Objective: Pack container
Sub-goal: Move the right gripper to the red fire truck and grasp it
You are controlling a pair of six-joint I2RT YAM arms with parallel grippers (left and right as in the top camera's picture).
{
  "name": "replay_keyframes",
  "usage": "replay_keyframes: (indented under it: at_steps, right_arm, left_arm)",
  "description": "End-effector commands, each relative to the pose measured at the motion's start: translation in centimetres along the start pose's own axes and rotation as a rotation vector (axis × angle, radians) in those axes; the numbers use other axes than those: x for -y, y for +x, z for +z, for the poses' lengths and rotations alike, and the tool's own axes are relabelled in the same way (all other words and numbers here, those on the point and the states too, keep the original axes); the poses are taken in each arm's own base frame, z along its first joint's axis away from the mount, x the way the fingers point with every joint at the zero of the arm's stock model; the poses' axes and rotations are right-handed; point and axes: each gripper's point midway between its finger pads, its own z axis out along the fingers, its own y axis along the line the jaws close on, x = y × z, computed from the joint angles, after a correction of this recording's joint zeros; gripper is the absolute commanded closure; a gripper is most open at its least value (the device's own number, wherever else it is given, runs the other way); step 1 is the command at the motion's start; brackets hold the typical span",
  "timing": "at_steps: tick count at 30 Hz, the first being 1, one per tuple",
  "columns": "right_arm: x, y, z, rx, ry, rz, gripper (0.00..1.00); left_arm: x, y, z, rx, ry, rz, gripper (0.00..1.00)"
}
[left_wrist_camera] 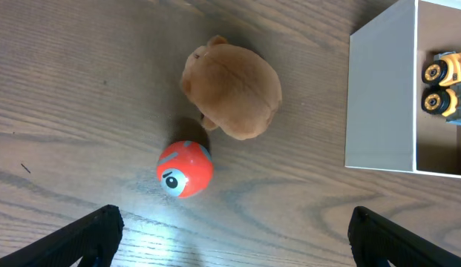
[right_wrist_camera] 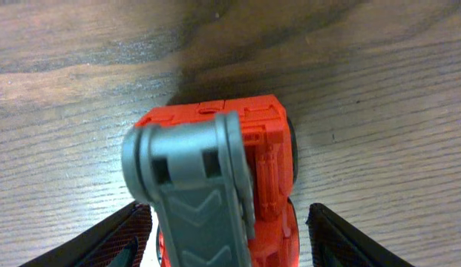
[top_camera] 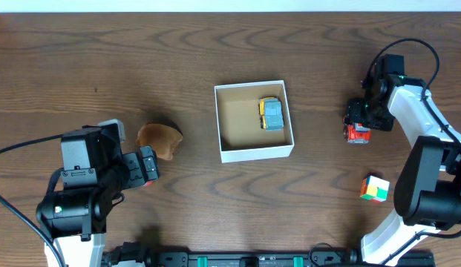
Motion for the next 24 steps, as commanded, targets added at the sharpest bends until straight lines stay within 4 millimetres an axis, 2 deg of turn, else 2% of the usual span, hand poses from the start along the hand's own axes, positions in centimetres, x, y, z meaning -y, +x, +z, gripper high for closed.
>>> replay_keyframes:
  at_steps: [1, 3, 7, 12, 17, 22, 24]
  right_arm:
    - [-0.23, 0.14, 0.34, -0.005, 0.000, -0.019, 0.31]
    - [-0.22, 0.14, 0.34, -0.005, 0.001, -0.020, 0.34]
    - [-0.24, 0.19, 0.34, -0.007, 0.000, -0.020, 0.49]
    - [-0.24, 0.20, 0.34, -0.008, 0.000, -0.020, 0.54]
    - [-0.24, 0.22, 0.34, -0.008, -0.001, -0.019, 0.71]
    - [-0.46, 0.25, 0.34, -0.009, -0.005, -0.023, 0.95]
    - [-0.71, 0.27, 0.33, -0.009, -0.006, -0.030, 0.99]
  left_arm:
    - [0.37, -0.39, -0.38, 0.011, 0.013, 0.014, 0.02]
    - [0.37, -0.39, -0.37, 0.011, 0.013, 0.014, 0.02]
    - [0.35, -0.36, -0.21, 0.003, 0.012, 0.013, 0.02]
    - [0.30, -0.32, 0.05, -0.009, 0.010, 0.011, 0.02]
    - [0.29, -0.30, 0.13, -0.012, 0.009, 0.011, 0.02]
    - [0.29, -0.30, 0.14, -0.013, 0.009, 0.011, 0.02]
    - [0.29, -0.29, 0.14, -0.013, 0.009, 0.010, 0.02]
